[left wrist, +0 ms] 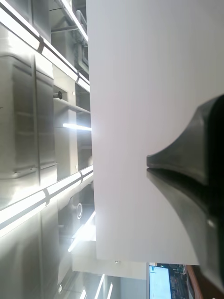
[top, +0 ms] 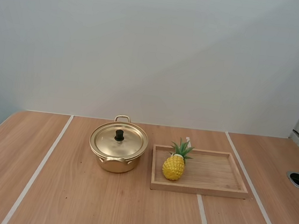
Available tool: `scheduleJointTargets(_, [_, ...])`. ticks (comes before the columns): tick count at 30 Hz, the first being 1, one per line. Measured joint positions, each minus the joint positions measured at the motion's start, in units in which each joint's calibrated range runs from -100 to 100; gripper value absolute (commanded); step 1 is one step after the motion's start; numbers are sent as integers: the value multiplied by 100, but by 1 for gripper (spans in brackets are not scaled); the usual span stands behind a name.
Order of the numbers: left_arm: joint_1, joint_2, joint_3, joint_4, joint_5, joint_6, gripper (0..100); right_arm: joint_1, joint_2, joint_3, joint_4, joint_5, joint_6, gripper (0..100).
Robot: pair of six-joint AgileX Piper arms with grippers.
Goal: Open the pot, put the grape inside, and close it
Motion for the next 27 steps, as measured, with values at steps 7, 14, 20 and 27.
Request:
scheduleJointTargets(7, [0,-397,1289,0,-1244,-94,0,0,-447,897,-201,-524,149,0])
scheduleJointTargets(14, [0,-432,2923,0,-2981,-121,0,-6,-628,2685,-249,-1751,159,0])
scheduleJointTargets(20, [0,-437,4348,0,-4290,-264,0,-6,-729,4114,-249,-2322,159,0])
scheduleJointTargets(27, [94,-1080,6396,0,-6178,-348,0,19,-828,5354,-249,-2548,159,0])
